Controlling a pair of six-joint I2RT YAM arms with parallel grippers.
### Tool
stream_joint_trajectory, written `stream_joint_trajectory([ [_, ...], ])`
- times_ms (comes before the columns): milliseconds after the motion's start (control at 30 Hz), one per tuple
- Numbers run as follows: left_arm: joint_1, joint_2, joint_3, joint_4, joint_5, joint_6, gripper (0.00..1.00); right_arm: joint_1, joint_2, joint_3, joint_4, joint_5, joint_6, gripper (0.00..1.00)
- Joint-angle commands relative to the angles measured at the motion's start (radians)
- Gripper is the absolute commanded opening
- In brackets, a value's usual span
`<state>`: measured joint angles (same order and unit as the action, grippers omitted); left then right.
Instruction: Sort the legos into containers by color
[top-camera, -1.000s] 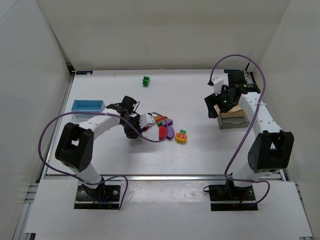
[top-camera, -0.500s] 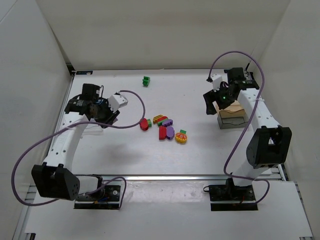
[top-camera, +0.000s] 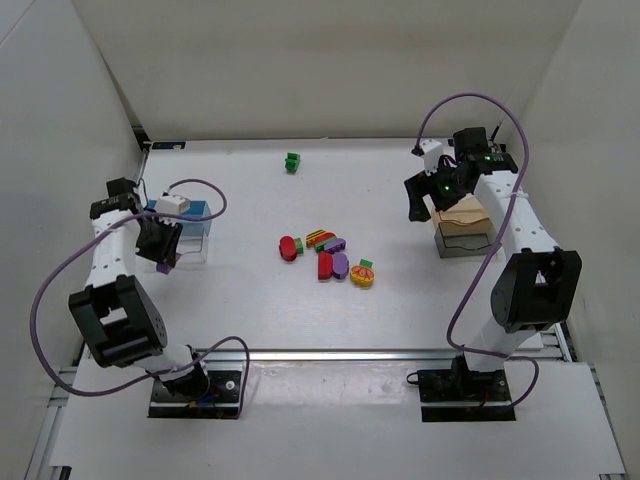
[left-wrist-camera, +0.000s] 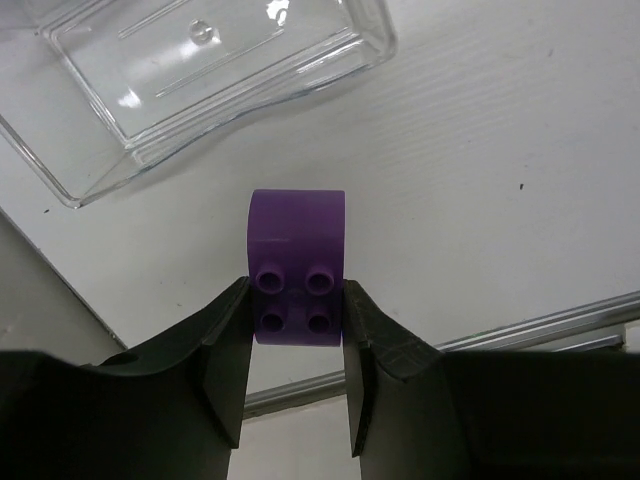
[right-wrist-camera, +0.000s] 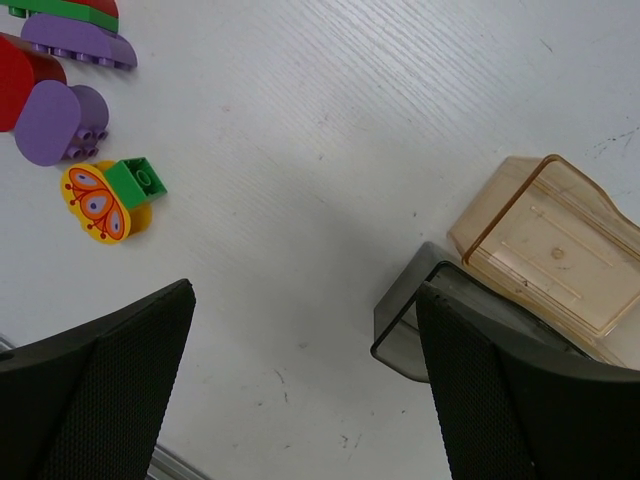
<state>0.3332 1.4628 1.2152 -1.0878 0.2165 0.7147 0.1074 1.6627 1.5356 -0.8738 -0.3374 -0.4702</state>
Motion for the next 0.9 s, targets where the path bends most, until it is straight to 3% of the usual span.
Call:
stream_joint_trajectory([
  [0, 0.027, 0.031, 0.061, 0.038, 0.006, -0.034, 0.23, 0.006, 0.002, 0.038, -0.011, -0.020, 0.019, 0.94],
  [700, 0.043, 0.303, 0.283, 0.082, -0.003, -0.124, 0.40, 0.014, -0.003, 0.017, -0.017, 0.009, 0.010, 0.95],
  [867, 0.040, 0.301, 0.274, 0.083, 0.012, -0.103, 0.58, 0.011, 0.003, 0.021, -0.019, 0.017, 0.004, 0.95],
])
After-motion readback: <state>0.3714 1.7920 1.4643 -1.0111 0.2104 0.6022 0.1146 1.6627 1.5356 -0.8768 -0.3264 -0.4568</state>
